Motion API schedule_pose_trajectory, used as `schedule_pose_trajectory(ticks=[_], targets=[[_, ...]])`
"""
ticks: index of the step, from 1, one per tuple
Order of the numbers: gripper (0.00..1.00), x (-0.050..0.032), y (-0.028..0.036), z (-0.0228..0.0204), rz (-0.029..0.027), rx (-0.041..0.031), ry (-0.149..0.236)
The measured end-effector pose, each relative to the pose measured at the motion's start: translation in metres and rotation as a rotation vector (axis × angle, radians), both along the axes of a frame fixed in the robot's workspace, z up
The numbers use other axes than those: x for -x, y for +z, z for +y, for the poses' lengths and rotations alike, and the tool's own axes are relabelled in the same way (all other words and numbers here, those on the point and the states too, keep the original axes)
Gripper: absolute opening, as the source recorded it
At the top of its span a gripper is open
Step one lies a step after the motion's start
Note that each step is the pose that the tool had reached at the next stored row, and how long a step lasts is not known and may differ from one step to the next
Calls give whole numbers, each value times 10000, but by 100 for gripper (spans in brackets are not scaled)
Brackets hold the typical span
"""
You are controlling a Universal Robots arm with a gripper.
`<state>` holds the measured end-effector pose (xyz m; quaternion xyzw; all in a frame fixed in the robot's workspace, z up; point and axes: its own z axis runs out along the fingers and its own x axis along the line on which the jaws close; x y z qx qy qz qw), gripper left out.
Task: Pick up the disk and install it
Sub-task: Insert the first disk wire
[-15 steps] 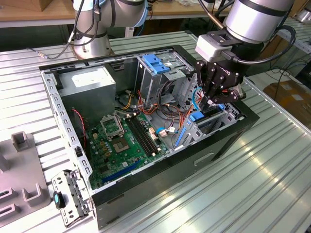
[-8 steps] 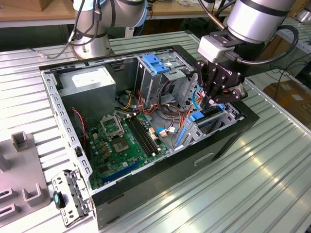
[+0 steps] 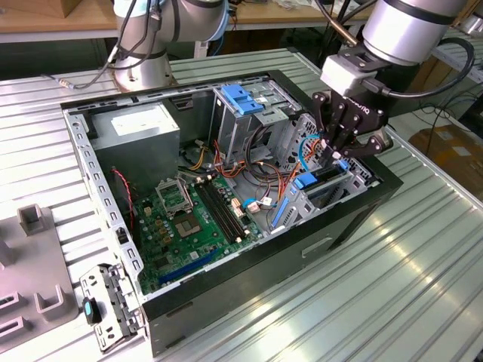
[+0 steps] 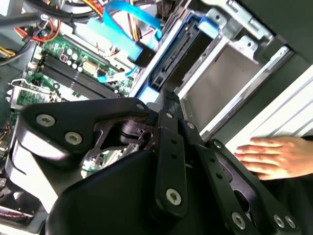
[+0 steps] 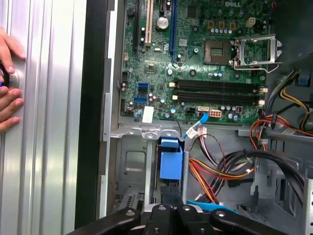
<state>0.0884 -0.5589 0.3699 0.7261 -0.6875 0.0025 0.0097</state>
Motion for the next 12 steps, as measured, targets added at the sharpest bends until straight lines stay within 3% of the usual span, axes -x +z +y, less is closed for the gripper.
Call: schedule_pose_trajectory(ticks=[3,8,12], targets=[[11,-19,11,-1,10,2,273],[11,-21,95,0,43,-1,518],[11,-55,98,4,49,-1,657]])
